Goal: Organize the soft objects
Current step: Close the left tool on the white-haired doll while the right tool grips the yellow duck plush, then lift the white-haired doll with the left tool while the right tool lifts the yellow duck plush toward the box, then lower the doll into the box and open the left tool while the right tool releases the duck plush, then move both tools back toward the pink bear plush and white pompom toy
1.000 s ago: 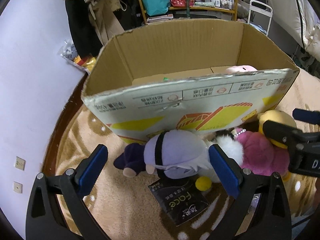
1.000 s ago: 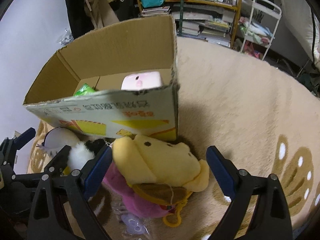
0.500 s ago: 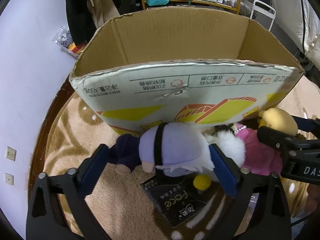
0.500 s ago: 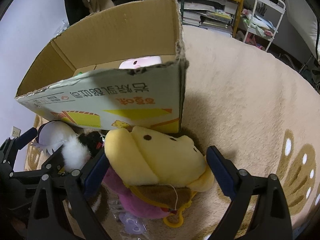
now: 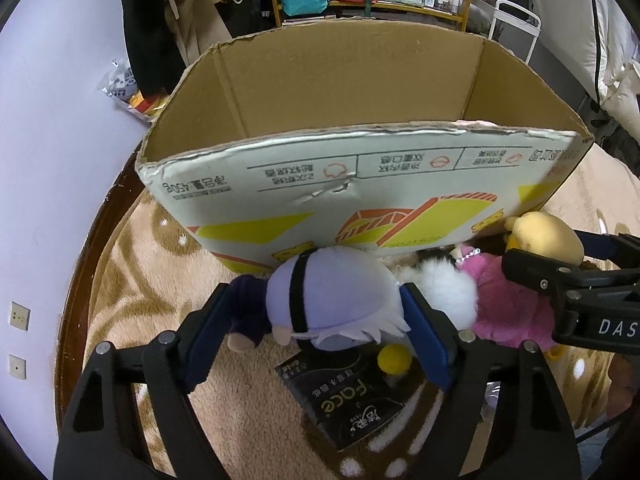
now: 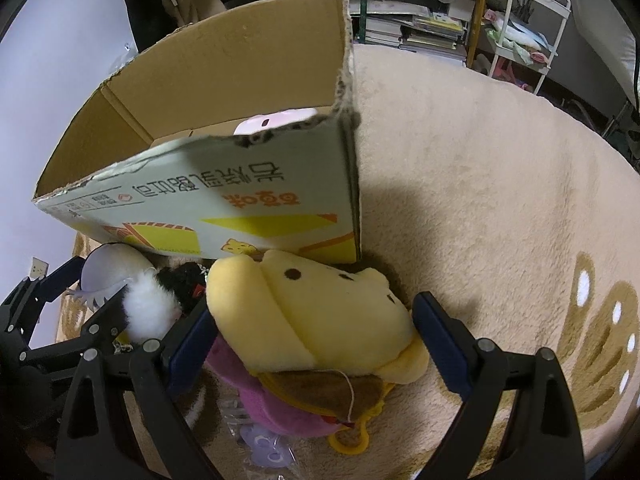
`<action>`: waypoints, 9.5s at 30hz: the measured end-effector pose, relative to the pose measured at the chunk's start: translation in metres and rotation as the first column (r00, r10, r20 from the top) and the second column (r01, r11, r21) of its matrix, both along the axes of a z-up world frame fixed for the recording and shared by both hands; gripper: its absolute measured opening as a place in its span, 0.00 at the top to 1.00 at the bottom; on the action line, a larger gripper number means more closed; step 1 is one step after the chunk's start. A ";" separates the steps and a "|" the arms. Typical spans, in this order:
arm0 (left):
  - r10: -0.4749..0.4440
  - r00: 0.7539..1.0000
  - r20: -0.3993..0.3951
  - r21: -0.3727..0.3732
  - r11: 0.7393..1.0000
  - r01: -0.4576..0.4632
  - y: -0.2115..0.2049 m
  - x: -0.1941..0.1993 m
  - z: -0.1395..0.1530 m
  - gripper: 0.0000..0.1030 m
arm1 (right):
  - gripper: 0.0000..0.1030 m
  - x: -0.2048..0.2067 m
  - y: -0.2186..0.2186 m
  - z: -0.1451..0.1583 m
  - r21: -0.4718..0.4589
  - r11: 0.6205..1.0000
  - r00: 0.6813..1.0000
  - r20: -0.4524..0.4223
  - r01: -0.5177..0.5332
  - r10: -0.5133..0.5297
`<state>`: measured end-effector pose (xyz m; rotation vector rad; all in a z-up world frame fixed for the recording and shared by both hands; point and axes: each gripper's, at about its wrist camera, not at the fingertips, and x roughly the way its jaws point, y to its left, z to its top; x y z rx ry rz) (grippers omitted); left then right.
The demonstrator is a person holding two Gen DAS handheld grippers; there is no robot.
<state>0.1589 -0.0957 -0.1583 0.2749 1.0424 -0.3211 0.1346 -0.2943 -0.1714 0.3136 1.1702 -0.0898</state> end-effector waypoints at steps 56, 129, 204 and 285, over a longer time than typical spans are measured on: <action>0.117 0.989 -0.092 -0.081 0.989 -0.124 0.022 0.007 0.004 0.42 | 0.15 0.001 -0.002 -0.004 0.030 1.000 1.000 -0.009 0.010 -0.010; 0.066 0.796 0.602 -0.198 0.978 0.068 0.020 -0.034 0.164 0.42 | 0.25 -0.035 0.007 0.163 -0.155 0.976 0.717 0.697 0.155 -0.003; 0.060 0.953 0.296 -0.115 0.993 -0.027 0.037 -0.013 0.101 0.07 | 0.03 -0.021 0.000 0.108 0.047 0.998 0.899 0.434 0.050 -0.065; -0.172 0.985 0.013 -0.009 0.985 0.172 -0.032 -0.027 -0.010 0.07 | 0.03 -0.021 0.002 -0.008 0.118 0.986 0.992 -0.065 0.114 -0.107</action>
